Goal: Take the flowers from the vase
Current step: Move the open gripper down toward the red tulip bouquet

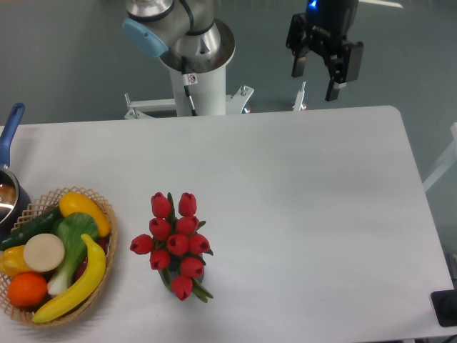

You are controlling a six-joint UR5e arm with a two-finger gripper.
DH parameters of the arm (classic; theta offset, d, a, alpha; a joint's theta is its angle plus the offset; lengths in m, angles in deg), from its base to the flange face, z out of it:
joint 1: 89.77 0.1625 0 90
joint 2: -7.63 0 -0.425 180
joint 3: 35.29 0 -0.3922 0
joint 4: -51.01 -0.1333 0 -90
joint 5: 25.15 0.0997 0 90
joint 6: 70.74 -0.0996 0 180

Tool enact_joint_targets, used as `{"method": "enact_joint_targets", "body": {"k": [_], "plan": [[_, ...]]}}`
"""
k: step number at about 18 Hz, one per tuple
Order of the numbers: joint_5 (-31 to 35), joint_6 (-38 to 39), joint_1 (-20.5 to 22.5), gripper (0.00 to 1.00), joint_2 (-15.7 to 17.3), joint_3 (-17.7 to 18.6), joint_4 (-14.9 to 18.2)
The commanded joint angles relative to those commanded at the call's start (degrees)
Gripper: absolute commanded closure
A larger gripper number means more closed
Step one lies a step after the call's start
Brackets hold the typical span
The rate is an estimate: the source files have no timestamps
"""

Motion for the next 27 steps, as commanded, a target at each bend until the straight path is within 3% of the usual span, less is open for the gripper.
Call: {"method": "enact_joint_targets", "body": {"k": [6,13,16,18,21,23,27], "plan": [[-0.26,0.78,-0.26,0.0,0.09,0.44,-1.06],[-3.78,13.6,-2.28,0.0,0.44,4.03,-3.95],[-4.13,23.69,-4.48,0.0,1.31,7.81,-9.73],[-4.39,28.54,-5.27,0.0,1.49,11.23,-15.97],[-13.41,37.23,-6.42,0.0,1.15,14.32,-21.78],[-16.52,40.6,-6.42,0.0,0.79,14.5,-23.03],[-18.71,40.34,-6.59,0.0,0.36,15.46,-24.77]]}}
